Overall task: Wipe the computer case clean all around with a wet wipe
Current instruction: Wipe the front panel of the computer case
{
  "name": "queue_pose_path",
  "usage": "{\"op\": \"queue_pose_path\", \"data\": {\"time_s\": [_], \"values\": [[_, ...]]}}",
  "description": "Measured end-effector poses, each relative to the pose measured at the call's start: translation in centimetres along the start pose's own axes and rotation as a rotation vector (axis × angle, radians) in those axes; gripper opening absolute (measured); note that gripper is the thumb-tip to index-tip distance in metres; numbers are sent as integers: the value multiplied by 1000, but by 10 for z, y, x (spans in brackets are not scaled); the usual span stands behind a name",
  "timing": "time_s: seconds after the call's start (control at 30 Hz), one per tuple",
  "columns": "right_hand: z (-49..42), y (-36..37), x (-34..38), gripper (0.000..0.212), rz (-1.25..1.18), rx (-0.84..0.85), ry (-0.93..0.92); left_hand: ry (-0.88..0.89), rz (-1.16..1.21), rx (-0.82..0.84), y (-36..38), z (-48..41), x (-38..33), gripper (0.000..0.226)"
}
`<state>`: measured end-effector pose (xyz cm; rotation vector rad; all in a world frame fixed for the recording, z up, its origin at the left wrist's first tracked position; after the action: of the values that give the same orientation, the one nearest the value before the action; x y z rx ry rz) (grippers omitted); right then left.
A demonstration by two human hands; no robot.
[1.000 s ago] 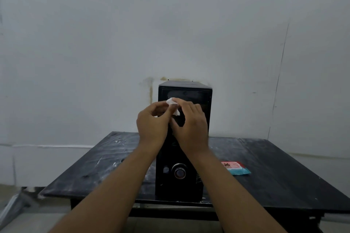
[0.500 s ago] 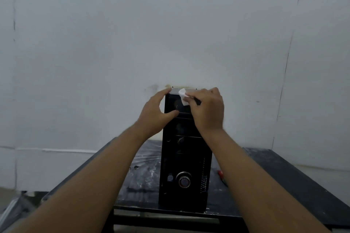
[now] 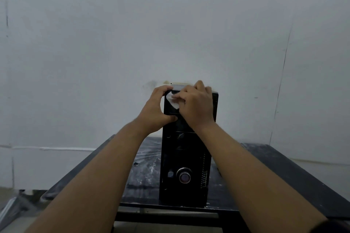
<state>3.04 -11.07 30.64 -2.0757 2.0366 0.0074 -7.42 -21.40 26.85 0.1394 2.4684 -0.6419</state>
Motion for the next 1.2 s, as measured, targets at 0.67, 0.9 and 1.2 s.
{"op": "queue_pose_path", "data": {"time_s": [0.67,0.9,1.2], "values": [[0,13,22,21,35,-38,-195,8,0,21,-1,2,0,82],[-24,-3,5,26,111,-83,-173,-19,-20,20,-2,0,1,78],[23,-3,12,19,79,-25,-365,26,-131,52,-1,-1,-3,86]]}}
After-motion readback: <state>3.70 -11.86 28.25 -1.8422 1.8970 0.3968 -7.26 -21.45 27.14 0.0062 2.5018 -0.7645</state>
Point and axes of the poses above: each hand's wrist, its own z-axis away from the middle knuckle, its own y-axis out of the palm, x = y × z, the point moved 9 cm from there along -z, towards the middle knuckle, and after that the axes turned 3 degrees about -y, right-handed, at the moved point
